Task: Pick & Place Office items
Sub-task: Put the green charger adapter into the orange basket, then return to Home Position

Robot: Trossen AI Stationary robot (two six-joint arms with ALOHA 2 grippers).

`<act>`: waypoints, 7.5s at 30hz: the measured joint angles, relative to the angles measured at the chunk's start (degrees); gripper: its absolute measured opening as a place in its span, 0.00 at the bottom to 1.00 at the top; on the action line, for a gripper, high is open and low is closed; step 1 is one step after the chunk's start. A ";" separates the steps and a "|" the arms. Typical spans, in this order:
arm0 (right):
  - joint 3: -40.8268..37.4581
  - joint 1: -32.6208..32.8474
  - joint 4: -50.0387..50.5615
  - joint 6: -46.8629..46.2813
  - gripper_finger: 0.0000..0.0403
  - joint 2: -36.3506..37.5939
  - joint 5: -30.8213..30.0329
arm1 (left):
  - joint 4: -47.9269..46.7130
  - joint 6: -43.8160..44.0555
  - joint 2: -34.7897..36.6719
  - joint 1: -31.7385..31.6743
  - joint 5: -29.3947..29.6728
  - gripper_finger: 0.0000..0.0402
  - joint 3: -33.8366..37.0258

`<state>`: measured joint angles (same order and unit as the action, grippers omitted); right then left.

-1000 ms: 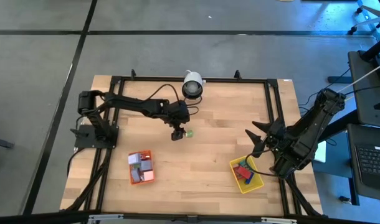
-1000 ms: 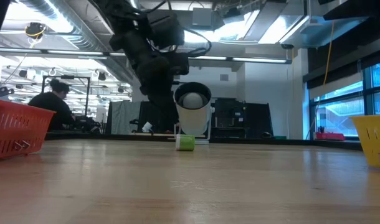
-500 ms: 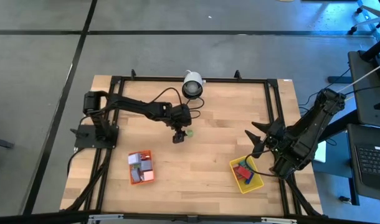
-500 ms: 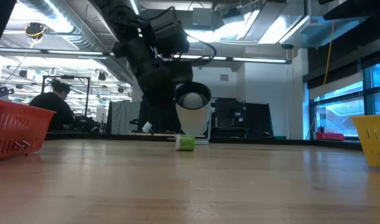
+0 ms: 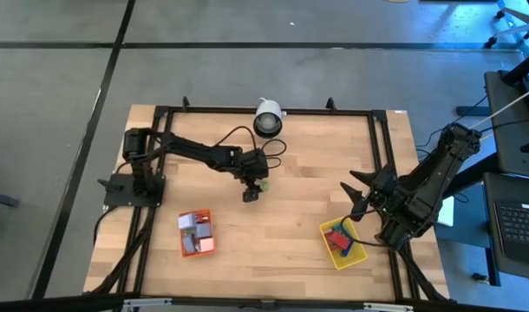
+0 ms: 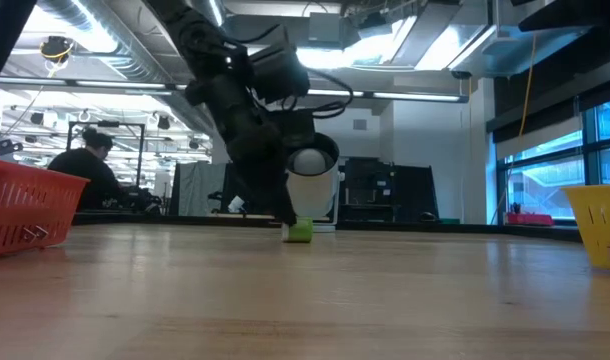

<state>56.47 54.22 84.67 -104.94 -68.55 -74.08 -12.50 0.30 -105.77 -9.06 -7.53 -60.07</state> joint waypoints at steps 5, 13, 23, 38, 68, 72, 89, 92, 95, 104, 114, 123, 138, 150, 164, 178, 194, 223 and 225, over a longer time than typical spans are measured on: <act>0.00 0.00 -1.72 2.07 0.60 0.01 0.00 | 2.10 0.00 -1.52 0.11 -0.08 0.62 -0.01; 0.00 0.00 -2.00 2.37 0.60 0.00 0.00 | 1.93 -0.11 -1.56 0.13 -0.09 0.57 0.00; 0.00 0.00 -2.41 2.51 0.60 0.00 0.00 | 1.61 -0.07 -1.53 0.13 -0.07 0.36 0.00; 0.00 0.00 -5.61 5.96 0.60 0.00 0.00 | 0.50 -0.02 -0.46 0.05 -0.02 0.32 0.02; 0.00 0.00 -15.43 16.48 0.60 0.00 -1.77 | -39.38 25.01 40.32 18.64 6.94 0.32 0.02; 0.00 -0.02 -17.82 18.48 0.60 0.00 -3.07 | -40.58 30.20 40.23 26.39 11.36 0.32 0.68; 0.04 0.00 -29.28 29.98 0.60 0.02 -3.21 | -30.87 46.19 37.74 41.84 12.37 0.32 12.49; 0.07 -0.02 -30.82 31.85 0.60 0.02 -3.06 | -30.56 48.92 37.72 43.59 12.57 0.32 13.58; 0.07 -0.02 -32.00 33.20 0.60 0.02 -3.04 | -30.23 50.94 37.72 44.68 13.46 0.32 14.46; 0.07 -0.01 -33.23 33.61 0.60 0.02 -2.69 | -23.48 51.06 37.72 45.03 13.90 0.32 18.41; 0.07 -0.02 -33.78 34.75 0.60 0.02 -2.38 | -21.59 48.82 35.69 43.72 13.90 0.32 18.47; 0.07 -0.02 -35.18 36.65 0.60 0.02 -1.46 | -21.32 48.00 30.69 43.36 9.48 0.32 18.34; 0.07 -0.02 -35.83 37.06 0.60 0.02 -1.33 | -24.09 49.02 31.58 43.32 7.98 0.50 18.53; 0.07 -0.02 -37.09 38.94 0.60 0.02 -1.33 | -29.11 49.88 33.73 43.28 9.89 0.52 16.12; 0.72 -1.06 -38.17 41.74 0.60 2.75 -6.27 | -37.01 41.65 41.48 43.30 36.46 0.52 10.62; 1.75 0.63 -37.52 58.68 0.60 18.04 -6.05 | -10.54 3.63 56.06 32.84 41.51 0.52 10.93; -5.86 1.99 -23.87 60.22 0.60 33.69 -3.50 | 11.82 -3.16 67.47 0.69 8.75 0.46 29.52; -32.41 14.72 -23.00 29.09 0.60 47.54 -15.93 | 25.94 -1.51 67.60 -14.02 -4.09 0.45 42.05; -34.30 14.50 -22.94 26.13 0.60 47.52 -15.89 | 25.95 -1.51 67.64 -13.99 -4.24 0.45 42.05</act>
<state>22.17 68.71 61.73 -78.81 -21.03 -89.97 13.44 -1.21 -38.13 -23.05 -11.77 -18.02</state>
